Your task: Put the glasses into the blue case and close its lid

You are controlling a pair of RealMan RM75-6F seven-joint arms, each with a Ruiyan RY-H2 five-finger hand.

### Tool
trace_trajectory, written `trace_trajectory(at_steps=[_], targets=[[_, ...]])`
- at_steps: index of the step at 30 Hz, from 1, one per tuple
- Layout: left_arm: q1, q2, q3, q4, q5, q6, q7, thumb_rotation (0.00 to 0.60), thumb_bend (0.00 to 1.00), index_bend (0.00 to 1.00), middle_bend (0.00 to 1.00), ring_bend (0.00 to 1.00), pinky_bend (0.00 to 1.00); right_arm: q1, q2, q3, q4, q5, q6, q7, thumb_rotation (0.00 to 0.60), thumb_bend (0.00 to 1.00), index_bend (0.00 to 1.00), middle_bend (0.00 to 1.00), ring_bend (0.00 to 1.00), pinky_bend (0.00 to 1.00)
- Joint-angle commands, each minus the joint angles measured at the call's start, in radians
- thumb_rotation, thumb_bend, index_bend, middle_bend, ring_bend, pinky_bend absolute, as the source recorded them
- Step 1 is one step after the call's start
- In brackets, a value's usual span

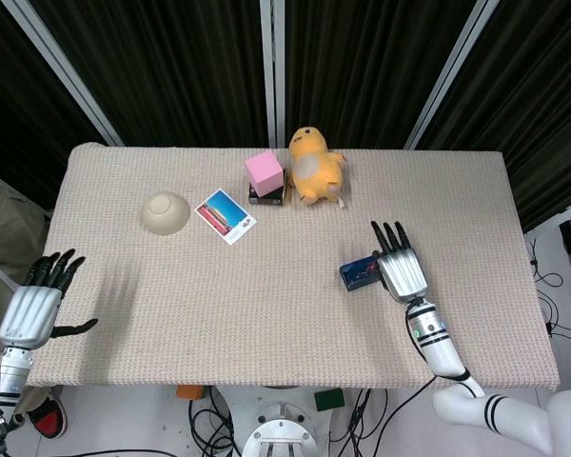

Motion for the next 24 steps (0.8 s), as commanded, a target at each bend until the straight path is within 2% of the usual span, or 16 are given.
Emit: trace_trajectory(at_steps=[1,4,9,16,17,19,20,22,23,24], targets=[[0.000,0.001,0.000,0.000,0.001,0.001,0.000,0.428,0.02,0.09,0.00,0.00,0.07,0.014,-0.074,-0.005,0.131,-0.044,0.023,0.027,0.600,0.59,0.76,0.00,0.00,0.00],[0.001,0.002,0.000,0.001,0.001,0.002,0.000,0.428,0.02,0.09,0.00,0.00,0.07,0.014,-0.110,-0.003,0.198,-0.055,0.032,0.068,0.600,0.58,0.73,0.00,0.00,0.00],[0.001,0.004,0.001,0.000,-0.003,-0.002,0.001,0.427,0.02,0.09,0.00,0.00,0.07,0.022,-0.145,0.005,0.259,-0.061,0.025,0.100,0.600,0.58,0.58,0.00,0.00,0.00],[0.001,0.009,0.000,-0.008,-0.006,-0.004,0.006,0.428,0.02,0.09,0.00,0.00,0.07,0.040,-0.168,0.025,0.297,-0.060,0.012,0.114,0.600,0.58,0.57,0.00,0.00,0.00],[0.000,0.009,-0.001,-0.010,-0.007,-0.005,0.007,0.427,0.02,0.09,0.00,0.00,0.07,0.043,-0.172,0.027,0.305,-0.059,0.007,0.111,0.600,0.58,0.54,0.00,0.00,0.00],[-0.001,0.011,-0.001,-0.012,-0.007,-0.007,0.009,0.427,0.02,0.09,0.00,0.00,0.07,0.045,-0.179,0.030,0.316,-0.053,-0.003,0.104,0.600,0.57,0.41,0.00,0.00,0.00],[-0.001,0.012,-0.001,-0.014,-0.008,-0.007,0.011,0.428,0.02,0.09,0.00,0.00,0.07,0.046,-0.184,0.033,0.321,-0.047,-0.010,0.098,0.600,0.56,0.26,0.00,0.00,0.00],[-0.001,0.014,-0.002,-0.017,-0.009,-0.007,0.013,0.429,0.02,0.09,0.00,0.00,0.07,0.048,-0.190,0.038,0.326,-0.039,-0.019,0.091,0.600,0.53,0.05,0.00,0.00,0.00],[-0.001,0.016,-0.002,-0.019,-0.009,-0.007,0.015,0.429,0.02,0.09,0.00,0.00,0.07,0.049,-0.193,0.042,0.327,-0.035,-0.022,0.090,0.600,0.52,0.00,0.00,0.00,0.00],[-0.001,0.017,-0.002,-0.021,-0.009,-0.006,0.016,0.429,0.02,0.09,0.00,0.00,0.07,0.049,-0.195,0.044,0.328,-0.032,-0.023,0.090,0.600,0.50,0.00,0.00,0.00,0.00]])
